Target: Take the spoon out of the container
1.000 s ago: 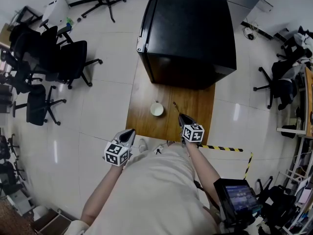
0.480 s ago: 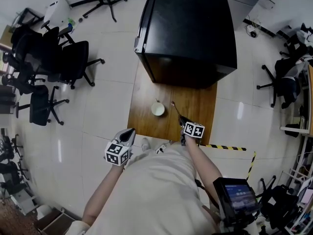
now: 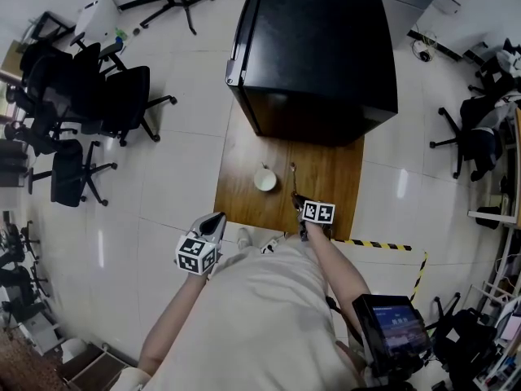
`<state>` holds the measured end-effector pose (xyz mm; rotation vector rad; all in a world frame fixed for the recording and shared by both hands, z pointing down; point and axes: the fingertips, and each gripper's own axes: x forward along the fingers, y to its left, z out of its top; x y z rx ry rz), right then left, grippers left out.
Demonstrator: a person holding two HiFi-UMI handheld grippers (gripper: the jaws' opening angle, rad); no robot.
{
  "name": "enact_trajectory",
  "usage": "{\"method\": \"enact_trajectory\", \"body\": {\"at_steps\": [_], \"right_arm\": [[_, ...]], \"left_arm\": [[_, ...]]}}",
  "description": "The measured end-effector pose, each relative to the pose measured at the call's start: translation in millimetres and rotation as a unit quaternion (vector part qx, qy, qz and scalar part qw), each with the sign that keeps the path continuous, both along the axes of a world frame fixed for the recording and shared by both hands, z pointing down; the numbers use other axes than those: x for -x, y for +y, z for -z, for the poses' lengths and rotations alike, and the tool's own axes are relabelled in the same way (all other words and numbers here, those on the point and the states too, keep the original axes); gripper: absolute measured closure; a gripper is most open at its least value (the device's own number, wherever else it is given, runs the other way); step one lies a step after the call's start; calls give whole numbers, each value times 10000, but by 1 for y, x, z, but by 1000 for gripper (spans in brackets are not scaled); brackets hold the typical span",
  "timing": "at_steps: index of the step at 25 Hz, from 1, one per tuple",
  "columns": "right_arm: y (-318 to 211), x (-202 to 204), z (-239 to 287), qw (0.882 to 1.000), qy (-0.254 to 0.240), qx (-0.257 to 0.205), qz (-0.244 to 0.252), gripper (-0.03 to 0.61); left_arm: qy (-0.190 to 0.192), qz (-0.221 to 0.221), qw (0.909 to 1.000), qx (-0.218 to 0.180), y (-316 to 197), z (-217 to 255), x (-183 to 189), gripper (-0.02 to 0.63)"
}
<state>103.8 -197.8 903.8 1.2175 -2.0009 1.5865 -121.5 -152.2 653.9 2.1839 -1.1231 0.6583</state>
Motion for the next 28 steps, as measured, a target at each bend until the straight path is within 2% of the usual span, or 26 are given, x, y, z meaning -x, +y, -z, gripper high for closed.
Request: {"method": "enact_trajectory", "body": {"at_steps": [1, 5, 9, 13, 16, 20, 28], "right_arm": [[1, 0, -1, 10000, 59, 13, 50, 534], [7, -6, -7, 9977, 617, 40, 283, 450], [12, -9, -7, 9896, 1237, -73, 734, 407], [13, -7, 8, 9853, 1392, -391, 906, 407], [15, -2, 19, 9829, 1460, -649, 917, 451], [18, 9, 39, 9795, 1543, -920, 914, 480], [23, 42, 92, 9718, 1484, -1519, 1021, 503]], "left_arm": [[0, 11, 10000, -13, 0, 1, 1, 632], [29, 47, 10000, -31, 0, 2, 6, 632], [52, 52, 9999, -88, 1, 2, 9, 632], [131, 104, 9998, -134, 3, 3, 13, 632], [204, 125, 9995, -189, 7, 4, 19, 632], [355, 190, 9989, -244, 14, 6, 32, 632], [744, 438, 9955, -396, 29, 11, 67, 632]]}}
